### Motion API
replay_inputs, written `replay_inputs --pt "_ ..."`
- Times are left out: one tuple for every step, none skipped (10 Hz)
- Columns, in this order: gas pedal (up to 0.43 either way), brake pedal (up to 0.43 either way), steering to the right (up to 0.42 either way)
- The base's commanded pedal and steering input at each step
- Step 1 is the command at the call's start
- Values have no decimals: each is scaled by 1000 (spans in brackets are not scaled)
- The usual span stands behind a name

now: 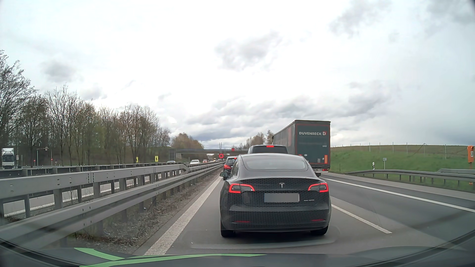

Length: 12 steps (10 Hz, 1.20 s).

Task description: Follow the waypoints while adhering to traffic rules and regulations

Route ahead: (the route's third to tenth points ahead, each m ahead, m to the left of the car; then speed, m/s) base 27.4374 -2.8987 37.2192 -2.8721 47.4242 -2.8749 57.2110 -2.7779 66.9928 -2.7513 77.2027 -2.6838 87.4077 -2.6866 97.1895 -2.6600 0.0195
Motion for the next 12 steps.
replay_inputs --pt "0 287 -7" --pt "0 293 -7" --pt "0 293 -7" --pt "0 293 -7" --pt "0 293 -7" --pt "0 293 -7" --pt "0 293 -7" --pt "0 293 -7" --pt "0 299 -7" --pt "0 299 -7" --pt "0 299 -7" --pt "0 299 -7"
